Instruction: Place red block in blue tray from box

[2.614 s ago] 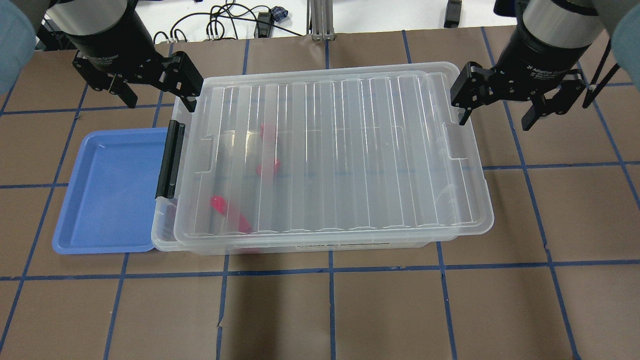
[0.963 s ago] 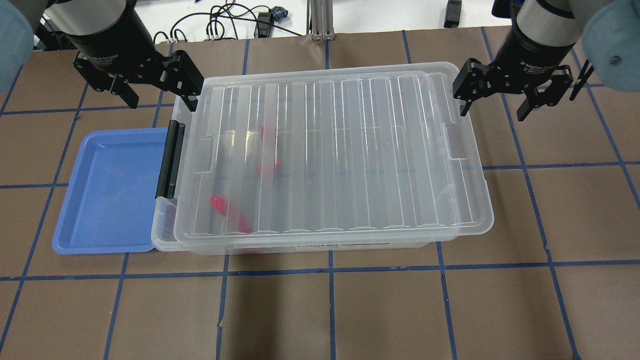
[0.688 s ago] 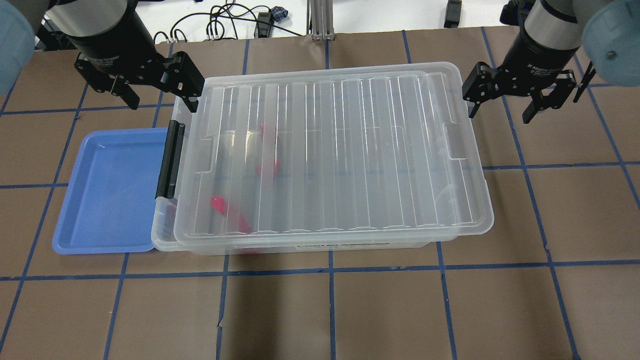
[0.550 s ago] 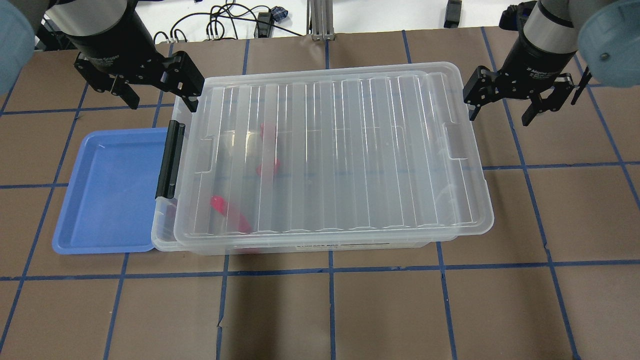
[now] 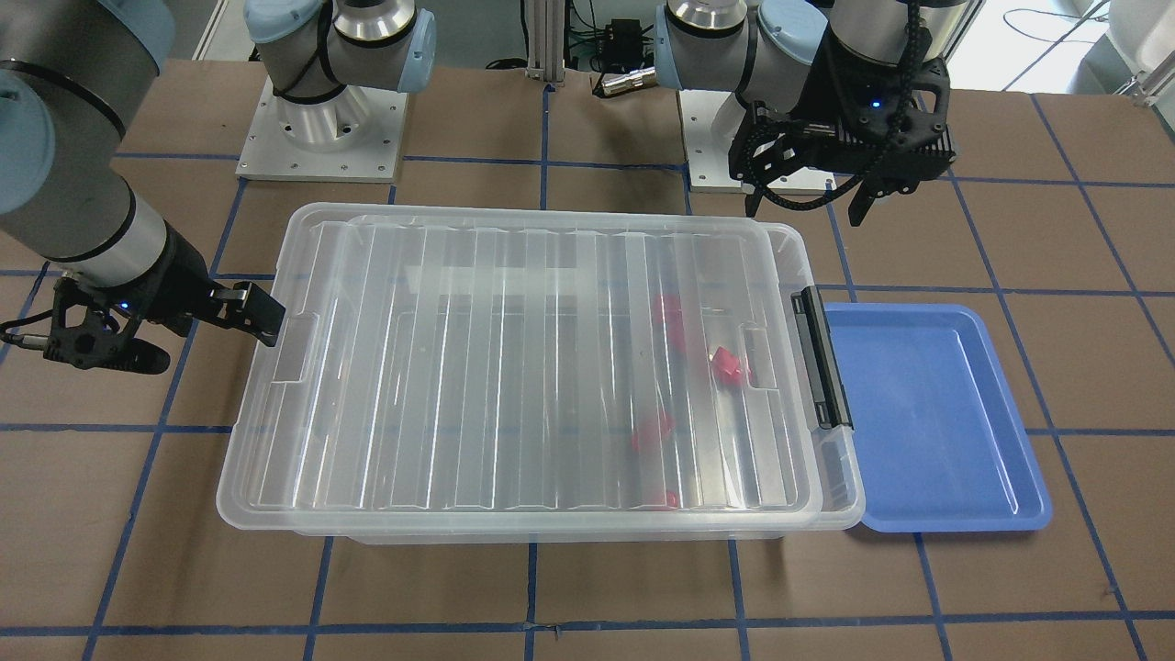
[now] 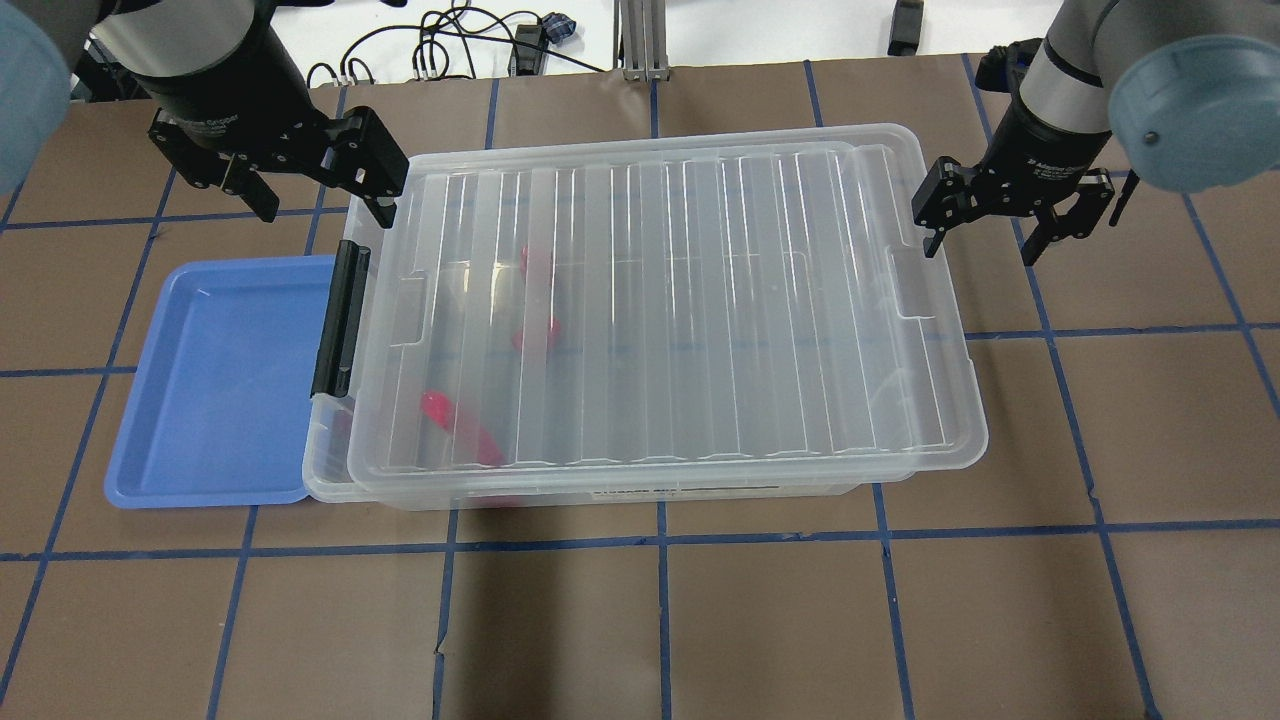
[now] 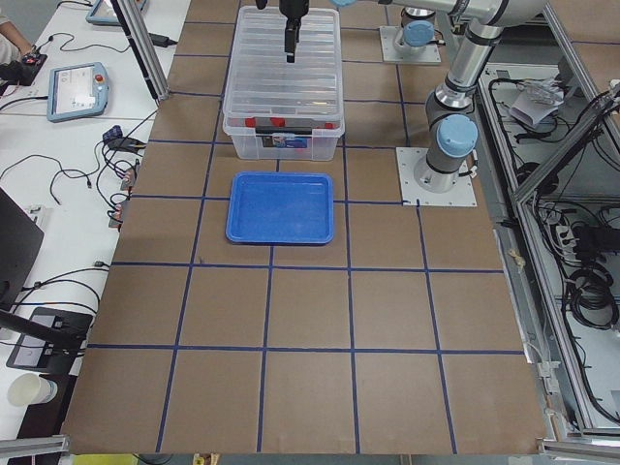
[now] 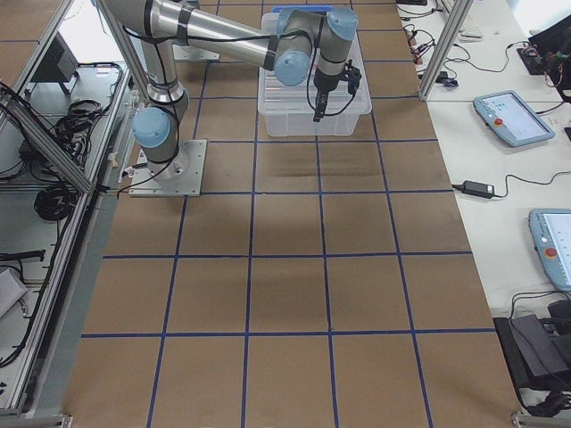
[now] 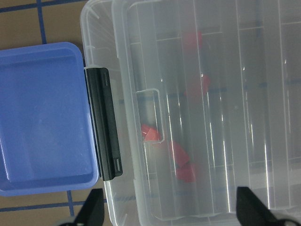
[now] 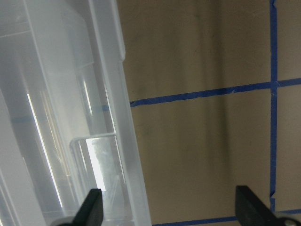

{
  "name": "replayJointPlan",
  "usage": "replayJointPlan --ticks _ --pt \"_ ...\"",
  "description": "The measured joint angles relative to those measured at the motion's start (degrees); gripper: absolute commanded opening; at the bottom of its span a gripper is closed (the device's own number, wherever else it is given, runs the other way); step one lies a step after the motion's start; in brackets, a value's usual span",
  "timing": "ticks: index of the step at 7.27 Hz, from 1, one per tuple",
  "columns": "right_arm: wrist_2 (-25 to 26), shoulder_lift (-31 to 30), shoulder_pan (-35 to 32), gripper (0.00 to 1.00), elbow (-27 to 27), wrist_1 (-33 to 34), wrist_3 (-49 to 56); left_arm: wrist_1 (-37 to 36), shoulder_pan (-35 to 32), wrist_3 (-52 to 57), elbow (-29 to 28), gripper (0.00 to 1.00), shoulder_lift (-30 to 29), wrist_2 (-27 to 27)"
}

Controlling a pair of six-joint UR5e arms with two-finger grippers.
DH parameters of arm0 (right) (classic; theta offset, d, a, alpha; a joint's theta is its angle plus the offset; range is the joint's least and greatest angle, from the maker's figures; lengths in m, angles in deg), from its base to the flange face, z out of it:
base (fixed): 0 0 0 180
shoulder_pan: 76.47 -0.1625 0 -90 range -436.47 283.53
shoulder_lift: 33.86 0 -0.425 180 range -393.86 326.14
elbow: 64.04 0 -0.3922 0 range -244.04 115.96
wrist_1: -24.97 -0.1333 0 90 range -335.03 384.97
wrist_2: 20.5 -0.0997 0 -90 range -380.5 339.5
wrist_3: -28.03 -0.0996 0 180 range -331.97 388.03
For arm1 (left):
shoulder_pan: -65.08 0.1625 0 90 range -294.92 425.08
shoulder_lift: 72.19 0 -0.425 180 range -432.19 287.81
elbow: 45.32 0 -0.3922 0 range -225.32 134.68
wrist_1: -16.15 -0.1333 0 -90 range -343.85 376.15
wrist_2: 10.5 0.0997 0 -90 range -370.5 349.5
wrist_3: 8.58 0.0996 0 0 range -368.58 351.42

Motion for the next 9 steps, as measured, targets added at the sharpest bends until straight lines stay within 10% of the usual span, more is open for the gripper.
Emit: replayJointPlan --ticks 9 --pt "0.68 2.59 0.91 1.0 -0.66 1.99 1.21 -0.02 -0.01 0.02 0.28 1.0 0.1 0.11"
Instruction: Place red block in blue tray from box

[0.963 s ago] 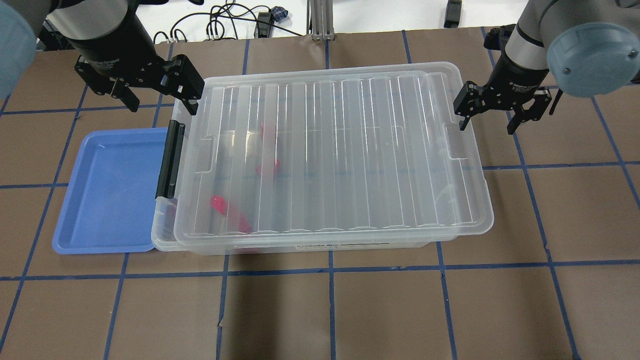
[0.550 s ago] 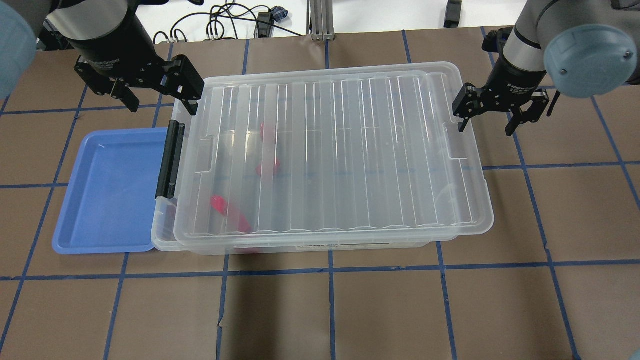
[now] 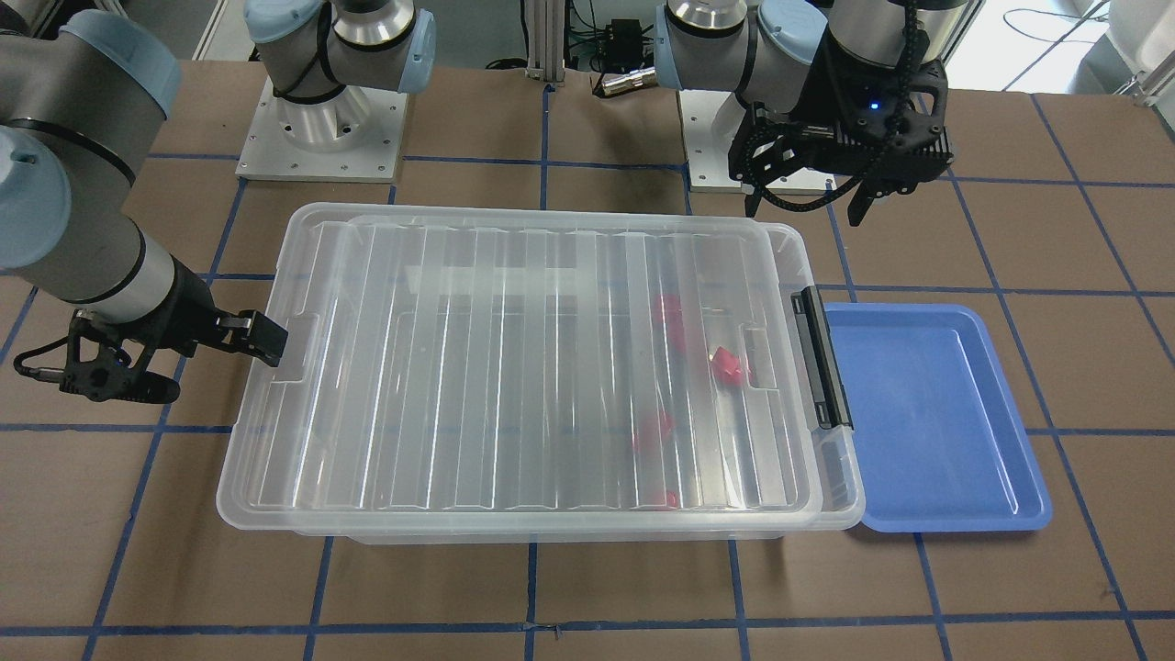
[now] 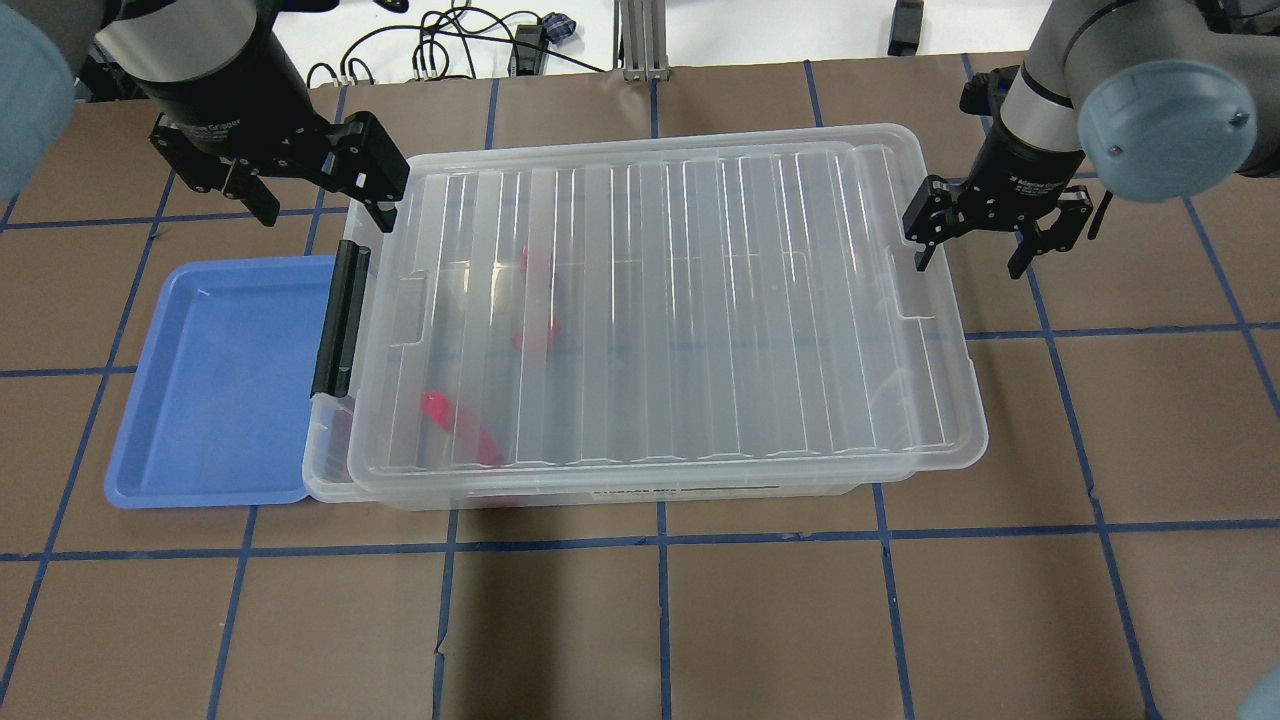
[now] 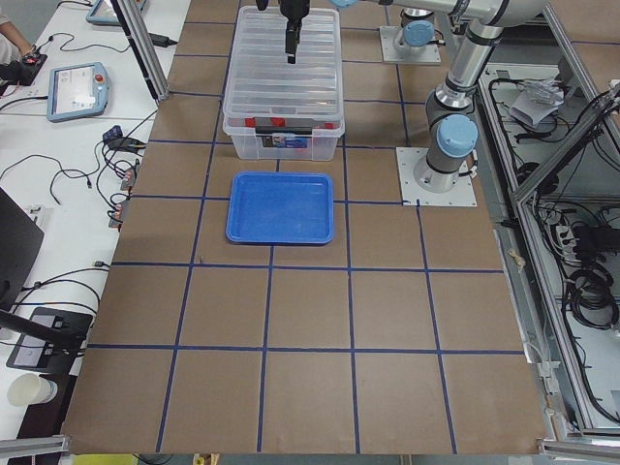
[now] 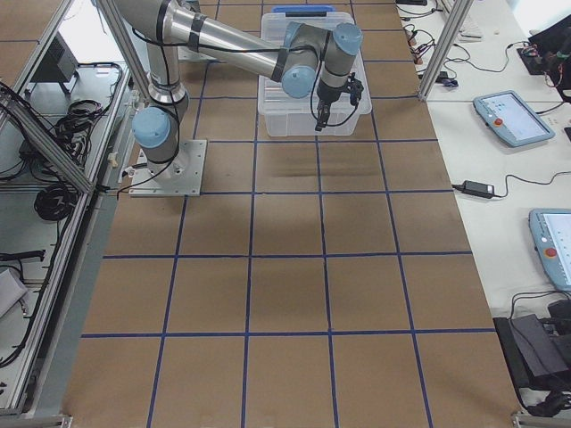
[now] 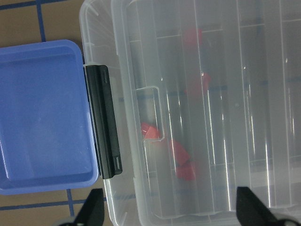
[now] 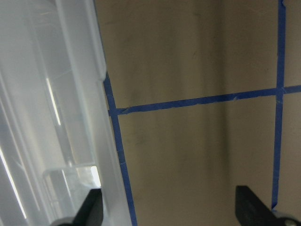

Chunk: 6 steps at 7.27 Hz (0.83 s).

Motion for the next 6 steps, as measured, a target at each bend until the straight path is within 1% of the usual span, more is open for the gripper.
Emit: replayJointPlan --ticks 4,6 --pt "0.48 0.0 2.91 1.0 -0.23 0.31 2.9 -0.07 0.0 0.12 -0.19 1.0 0.03 0.1" --pt "0.84 -0.07 5.43 1.0 -0.26 0.18 4.87 -0.07 0.0 0.1 -0.25 1.0 0.04 0.1"
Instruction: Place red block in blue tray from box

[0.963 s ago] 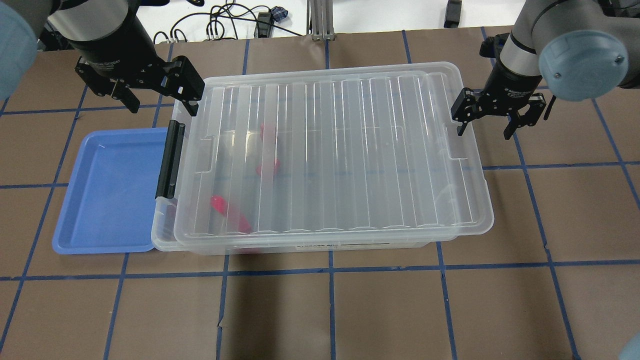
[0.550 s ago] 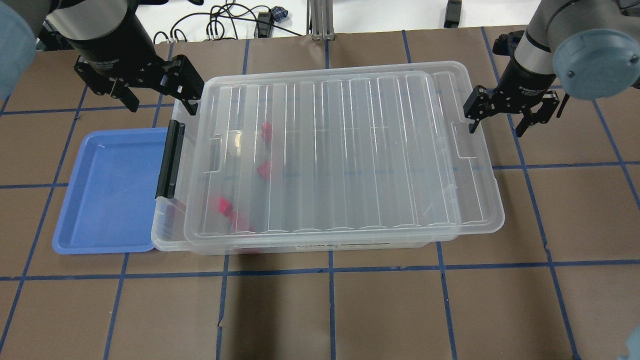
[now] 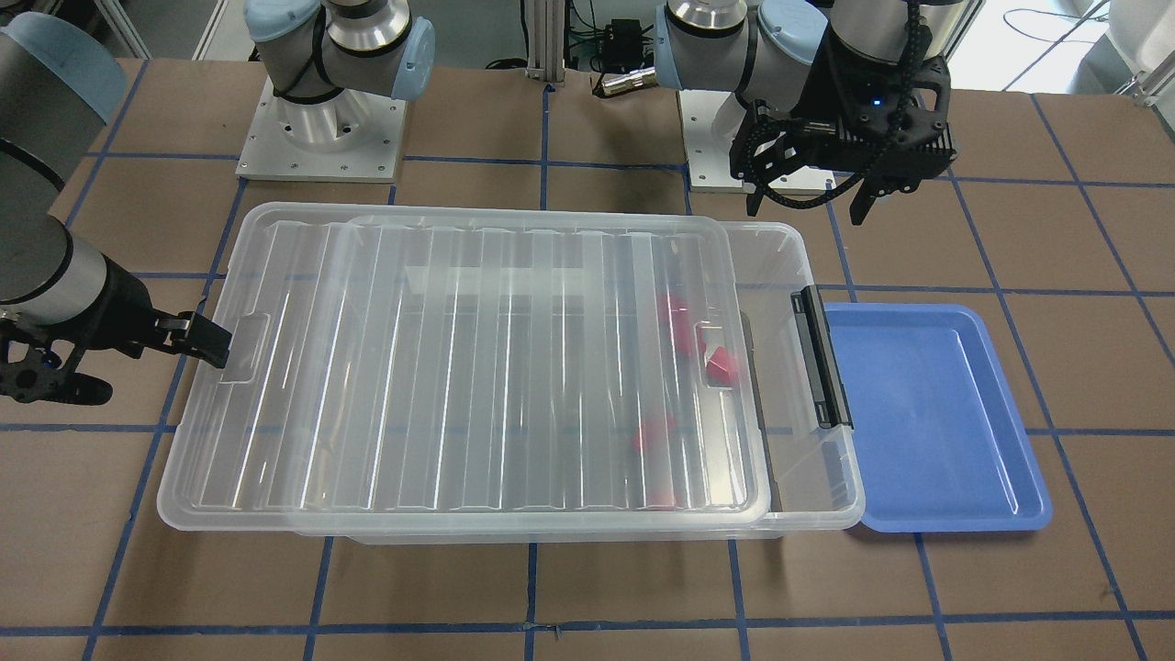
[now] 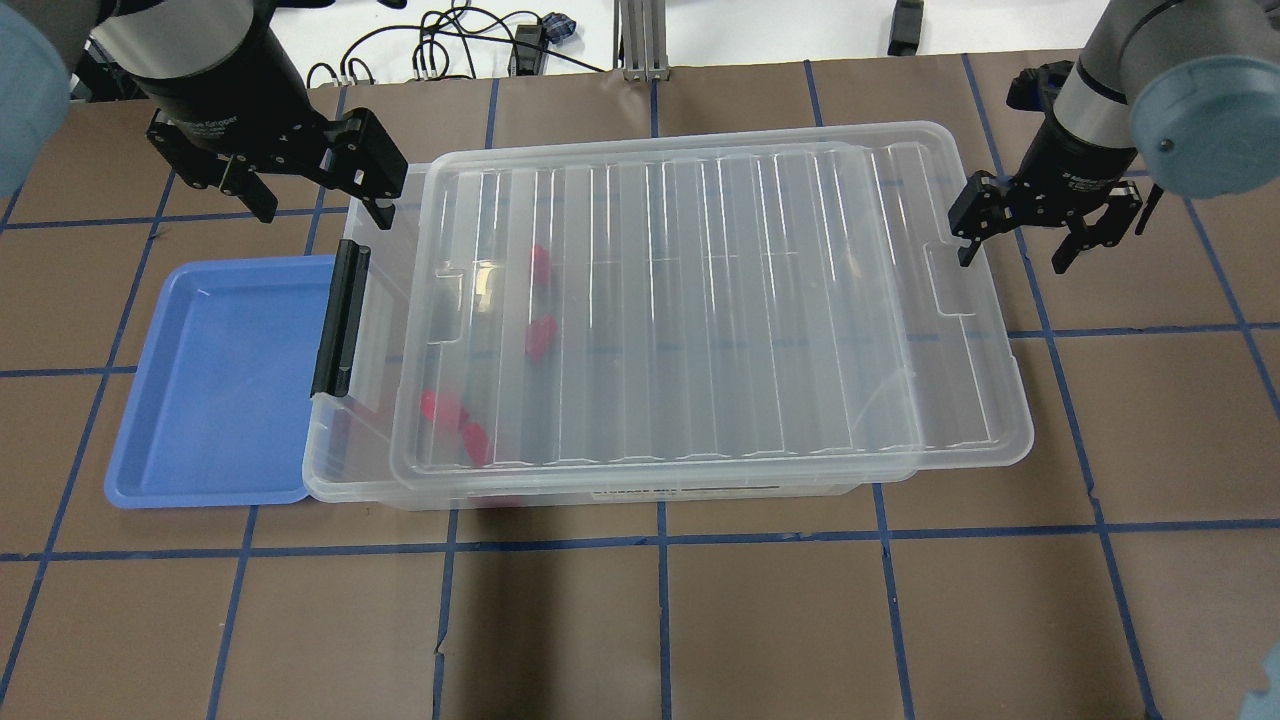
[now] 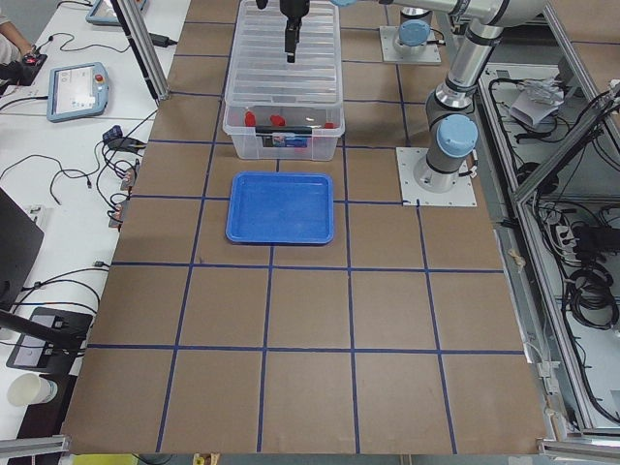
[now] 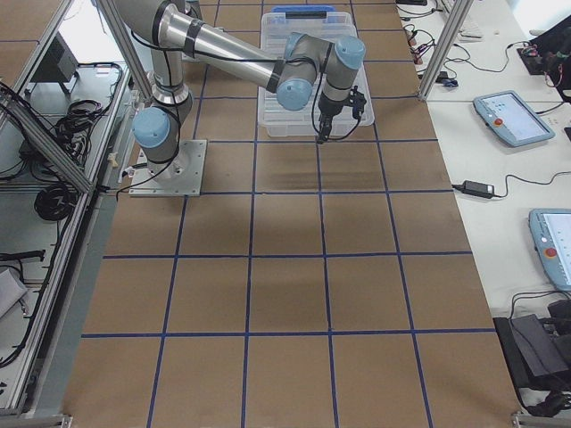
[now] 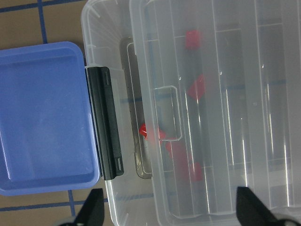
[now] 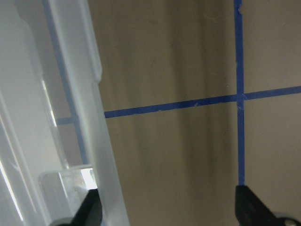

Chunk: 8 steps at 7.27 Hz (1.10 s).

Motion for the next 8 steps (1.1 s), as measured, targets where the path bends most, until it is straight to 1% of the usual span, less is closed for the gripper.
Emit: replayJointPlan --ticks 6,8 --pt "0.49 0.04 4.2 1.0 0.19 0.22 5.38 0.0 0.02 -0.03 -0.08 1.0 0.0 -0.04" --pt "2.82 0.06 4.97 1.0 0.36 0.21 7.0 0.0 0.17 -0.11 0.0 1.0 0.08 -0.06"
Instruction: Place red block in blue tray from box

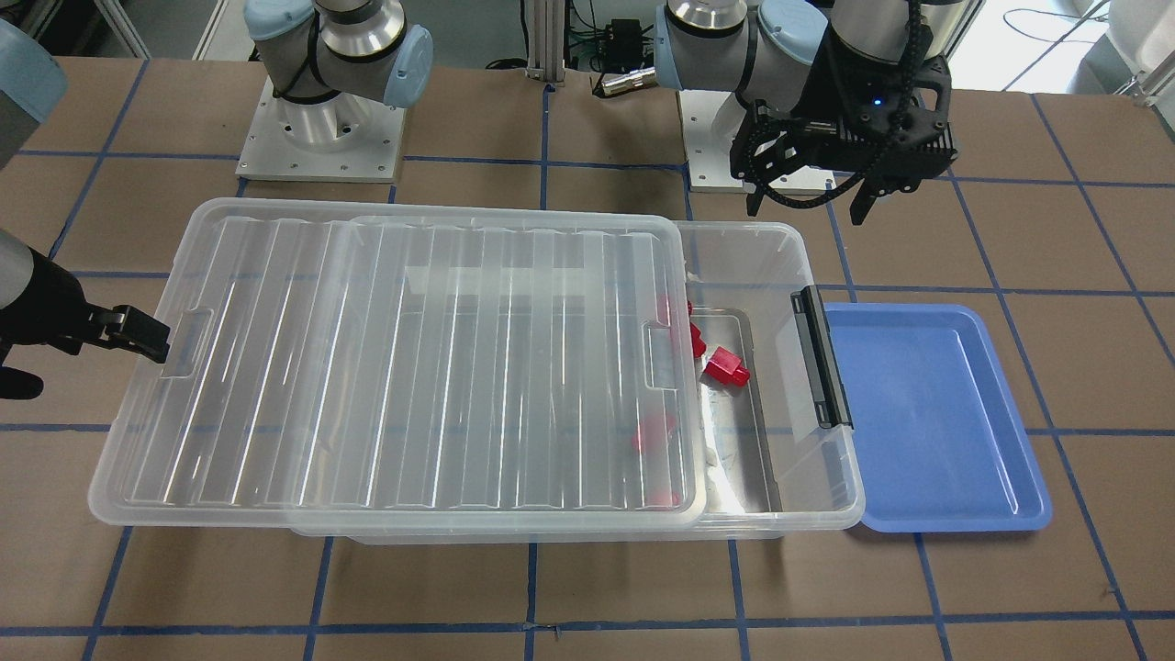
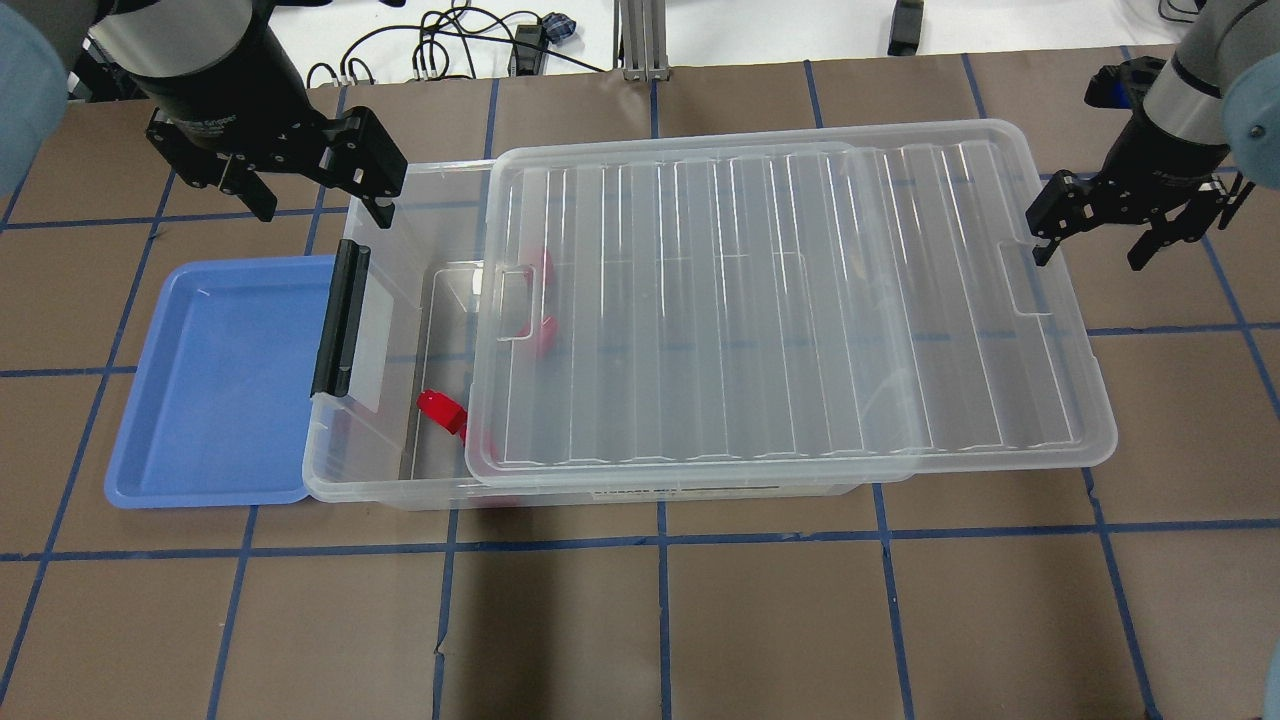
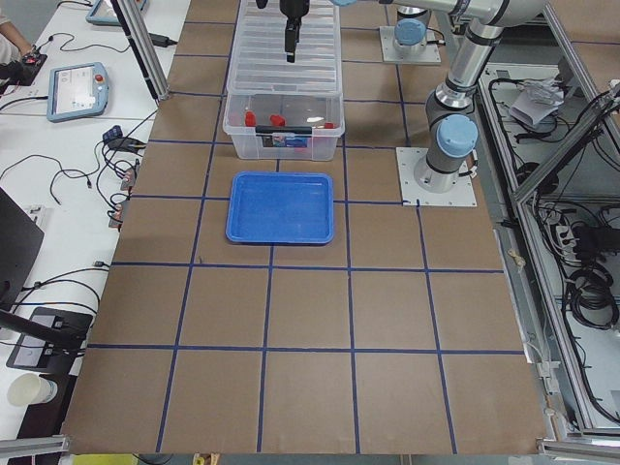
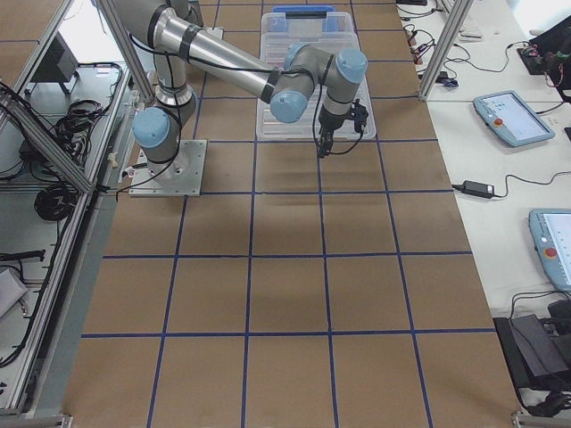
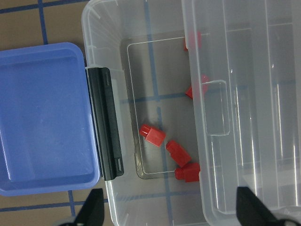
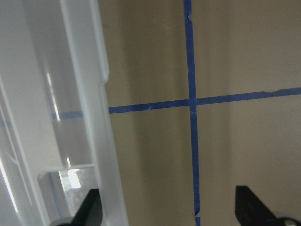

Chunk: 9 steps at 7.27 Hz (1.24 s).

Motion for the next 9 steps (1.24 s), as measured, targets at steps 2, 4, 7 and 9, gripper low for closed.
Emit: replayJointPlan --ticks 2,4,7,9 --pt "0.96 -0.05 1.46 1.0 -0.21 -0.16 1.15 -0.18 1.46 -0.75 -0.44 1.0 -0.74 -0.46" --pt "1.11 -0.09 1.83 1.0 -0.24 -0.16 2.36 -0.25 1.78 -1.62 -0.06 1.0 -1.29 -1.29" --pt "0.73 -1.43 1.69 1.0 0.52 -0.62 1.96 -0.87 0.72 -10.94 0.98 1.0 -2.41 -5.23" --pt "0.49 -2.63 1.56 1.0 0.43 -1.02 1.85 -5.63 -0.45 -16.92 5.49 1.0 -3.33 -7.4"
